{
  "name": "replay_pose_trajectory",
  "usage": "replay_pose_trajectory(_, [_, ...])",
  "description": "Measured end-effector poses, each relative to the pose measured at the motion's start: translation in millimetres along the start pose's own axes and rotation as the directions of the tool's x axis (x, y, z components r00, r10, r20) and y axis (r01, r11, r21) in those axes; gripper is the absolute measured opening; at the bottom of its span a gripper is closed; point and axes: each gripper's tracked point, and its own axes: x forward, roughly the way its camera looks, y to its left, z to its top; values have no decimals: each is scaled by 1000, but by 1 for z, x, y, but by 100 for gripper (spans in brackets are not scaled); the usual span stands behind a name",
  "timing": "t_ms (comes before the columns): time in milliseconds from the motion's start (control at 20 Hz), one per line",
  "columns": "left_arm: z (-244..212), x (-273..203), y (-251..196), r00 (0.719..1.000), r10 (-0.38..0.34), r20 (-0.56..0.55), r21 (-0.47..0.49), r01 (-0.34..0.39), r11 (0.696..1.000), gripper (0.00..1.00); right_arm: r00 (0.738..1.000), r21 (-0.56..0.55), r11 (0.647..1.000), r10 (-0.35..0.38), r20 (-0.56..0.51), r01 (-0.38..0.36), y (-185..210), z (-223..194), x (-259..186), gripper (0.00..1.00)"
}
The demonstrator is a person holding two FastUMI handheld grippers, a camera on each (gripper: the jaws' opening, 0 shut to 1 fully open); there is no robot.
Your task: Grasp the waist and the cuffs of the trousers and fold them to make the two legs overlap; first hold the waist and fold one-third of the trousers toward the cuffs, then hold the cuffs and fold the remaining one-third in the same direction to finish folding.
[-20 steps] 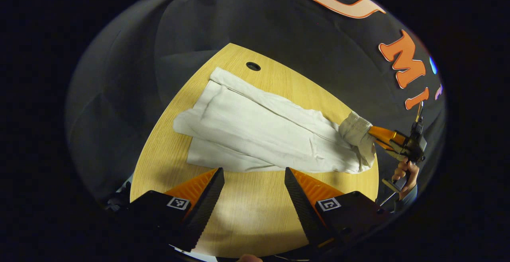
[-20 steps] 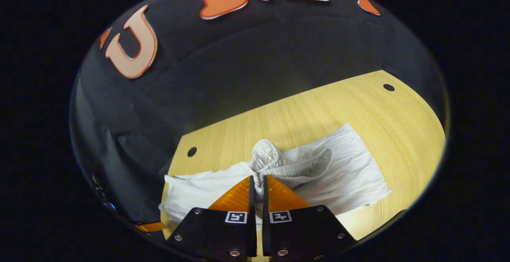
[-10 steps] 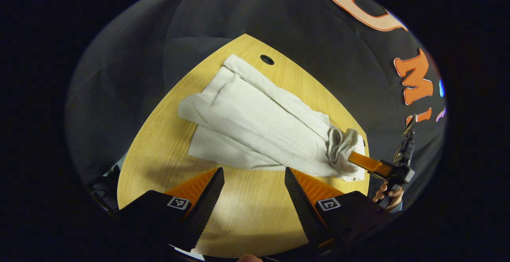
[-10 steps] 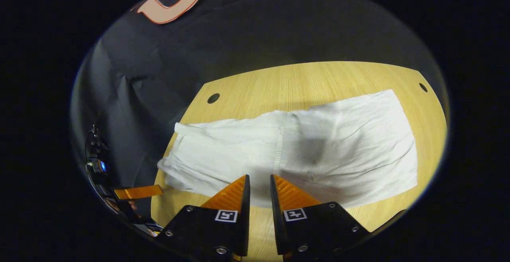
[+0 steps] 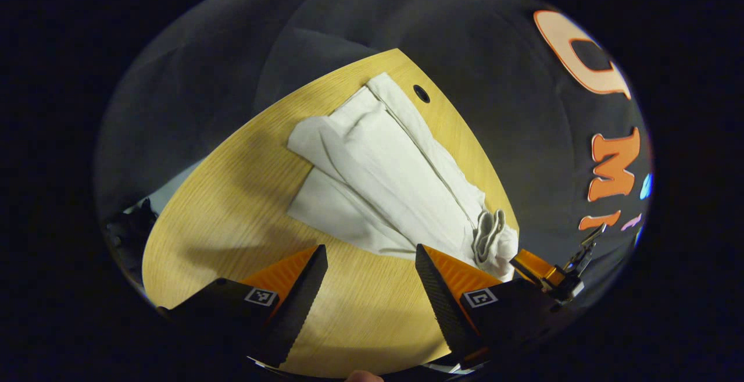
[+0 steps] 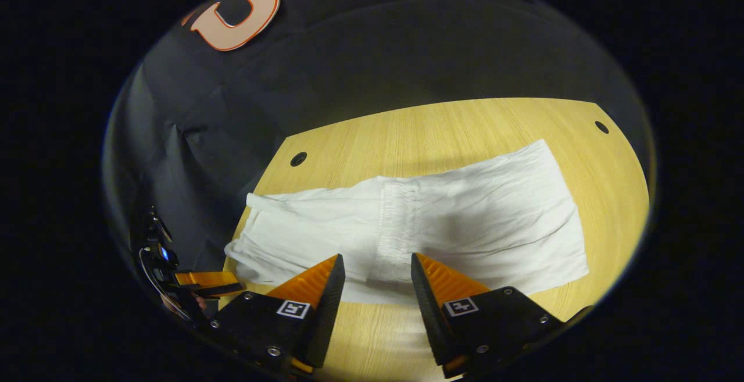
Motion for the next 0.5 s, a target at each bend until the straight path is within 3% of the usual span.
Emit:
replay_pose_trajectory(100, [9,0,4,999,-38,26,-99,41,994,100,1000,15,1000,-9,11,9,-7,3,-8,76])
replay_pose_trajectory(150, [14,1,6,997,-56,47,-142,62,988,100,1000,23,1000,-12,16,12,-10,4,-10,89])
replay_pose_trajectory(200, [21,3,10,996,-65,67,-175,76,982,100,1000,31,999,-15,19,14,-13,5,-12,83])
replay_pose_trajectory(350, [39,-13,32,993,-45,109,-231,69,970,99,999,45,999,-21,32,20,-20,9,-22,86])
replay_pose_trajectory(400, [44,-17,37,992,-40,119,-241,68,968,100,999,46,999,-27,36,26,-23,10,-25,77])
replay_pose_trajectory(450, [45,-19,36,992,-48,118,-251,77,965,99,999,47,999,-29,40,27,-25,11,-28,86])
replay_pose_trajectory(500, [47,-19,36,992,-50,120,-263,80,961,98,998,50,998,-36,42,34,-30,11,-29,86])
